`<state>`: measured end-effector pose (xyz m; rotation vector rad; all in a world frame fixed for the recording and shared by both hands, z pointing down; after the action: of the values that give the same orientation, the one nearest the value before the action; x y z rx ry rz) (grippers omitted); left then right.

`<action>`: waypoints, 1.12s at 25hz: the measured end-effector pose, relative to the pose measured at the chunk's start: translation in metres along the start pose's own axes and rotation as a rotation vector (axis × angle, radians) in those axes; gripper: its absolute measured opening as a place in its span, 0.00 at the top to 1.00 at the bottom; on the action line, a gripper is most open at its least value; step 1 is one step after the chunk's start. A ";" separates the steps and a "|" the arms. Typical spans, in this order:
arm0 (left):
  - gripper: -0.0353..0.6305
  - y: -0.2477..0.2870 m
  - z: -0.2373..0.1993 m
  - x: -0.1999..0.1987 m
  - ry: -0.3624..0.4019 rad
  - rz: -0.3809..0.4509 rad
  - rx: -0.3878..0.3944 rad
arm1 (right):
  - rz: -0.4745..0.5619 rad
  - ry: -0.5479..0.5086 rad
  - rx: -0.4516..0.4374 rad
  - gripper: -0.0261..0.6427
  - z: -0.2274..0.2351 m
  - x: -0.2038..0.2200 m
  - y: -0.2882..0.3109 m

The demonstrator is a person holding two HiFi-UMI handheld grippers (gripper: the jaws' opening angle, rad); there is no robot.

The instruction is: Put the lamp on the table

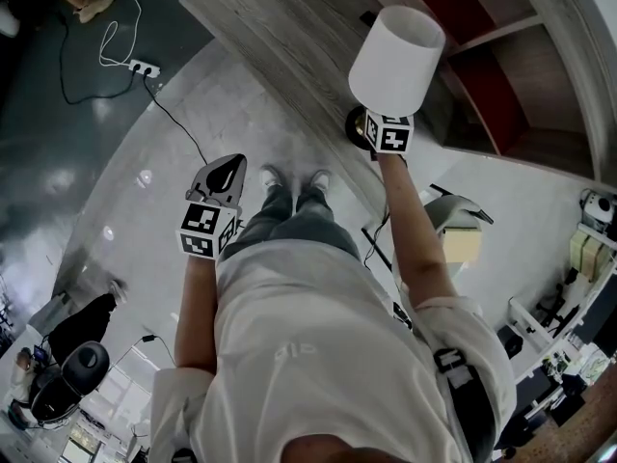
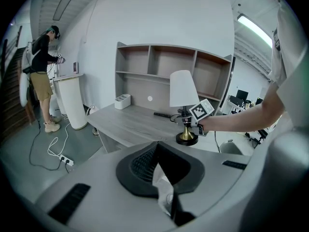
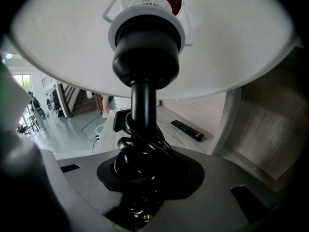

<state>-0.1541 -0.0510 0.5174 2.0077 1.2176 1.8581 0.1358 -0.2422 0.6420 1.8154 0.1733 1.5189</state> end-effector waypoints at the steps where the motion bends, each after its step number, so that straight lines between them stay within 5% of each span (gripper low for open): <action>1: 0.92 0.001 0.001 0.000 0.001 -0.001 0.002 | 0.004 -0.001 0.001 0.72 0.000 0.001 -0.001; 28: 0.92 0.011 0.015 0.000 0.033 -0.011 0.045 | -0.010 0.027 -0.013 0.58 -0.011 0.026 -0.040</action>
<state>-0.1357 -0.0524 0.5202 1.9965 1.2885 1.8817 0.1472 -0.1948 0.6380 1.7819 0.1852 1.5349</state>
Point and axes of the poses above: the fingertips, and each gripper's own axes: y forward along the fingers, z to its right, x out of its underside, the point moved 3 cm from there along -y, backward along the fingers, and after that the axes turned 7 degrees about -y, right-handed, at the moved point
